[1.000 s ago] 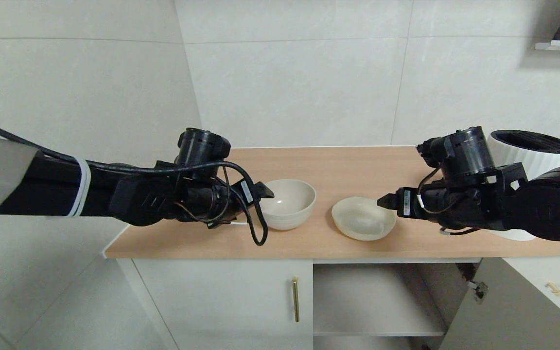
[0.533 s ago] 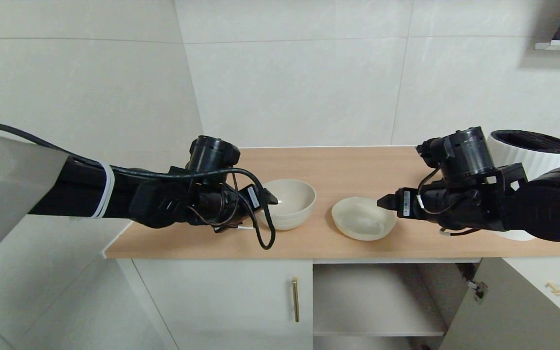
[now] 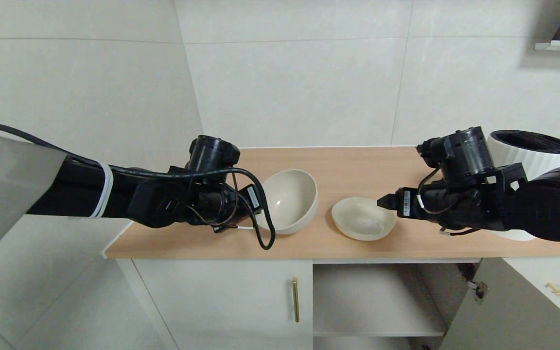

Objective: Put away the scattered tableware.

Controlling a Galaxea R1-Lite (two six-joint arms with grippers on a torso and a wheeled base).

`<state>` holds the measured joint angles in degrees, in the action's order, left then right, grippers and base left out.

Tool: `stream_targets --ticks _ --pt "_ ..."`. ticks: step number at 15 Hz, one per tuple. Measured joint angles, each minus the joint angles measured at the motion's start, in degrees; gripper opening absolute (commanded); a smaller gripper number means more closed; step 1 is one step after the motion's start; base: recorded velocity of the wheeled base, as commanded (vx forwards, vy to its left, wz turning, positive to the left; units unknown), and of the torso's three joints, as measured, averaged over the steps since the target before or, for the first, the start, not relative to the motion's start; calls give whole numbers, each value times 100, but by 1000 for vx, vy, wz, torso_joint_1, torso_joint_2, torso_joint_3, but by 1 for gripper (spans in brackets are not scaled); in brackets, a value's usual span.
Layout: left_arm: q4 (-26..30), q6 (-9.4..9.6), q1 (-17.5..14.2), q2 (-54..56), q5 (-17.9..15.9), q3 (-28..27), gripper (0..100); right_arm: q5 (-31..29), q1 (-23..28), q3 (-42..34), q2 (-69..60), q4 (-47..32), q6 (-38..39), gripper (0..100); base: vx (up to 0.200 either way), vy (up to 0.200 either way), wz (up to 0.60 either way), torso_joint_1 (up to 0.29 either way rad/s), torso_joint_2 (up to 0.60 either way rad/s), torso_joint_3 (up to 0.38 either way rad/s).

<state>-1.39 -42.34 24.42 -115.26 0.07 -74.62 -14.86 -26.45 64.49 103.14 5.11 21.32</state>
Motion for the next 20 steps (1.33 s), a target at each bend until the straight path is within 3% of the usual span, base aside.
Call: stream_targets --ticks 7,17,18,20 --pt "20 0 0 127 0 39 0 -889 -2 119 427 -2 -46 100 0 0 0 0 0 0" --pt "126 -2 9 222 -32 69 0 -906 -15 161 1124 419 -2 100 0 0 0 0 0 0" --pt "123 0 9 222 -32 69 0 -903 -15 158 1146 422 -2 0 0 0 0 0 0 0" --pt "126 -2 11 222 -32 78 0 -881 -15 169 1193 430 7 0 0 0 0 0 0 0"
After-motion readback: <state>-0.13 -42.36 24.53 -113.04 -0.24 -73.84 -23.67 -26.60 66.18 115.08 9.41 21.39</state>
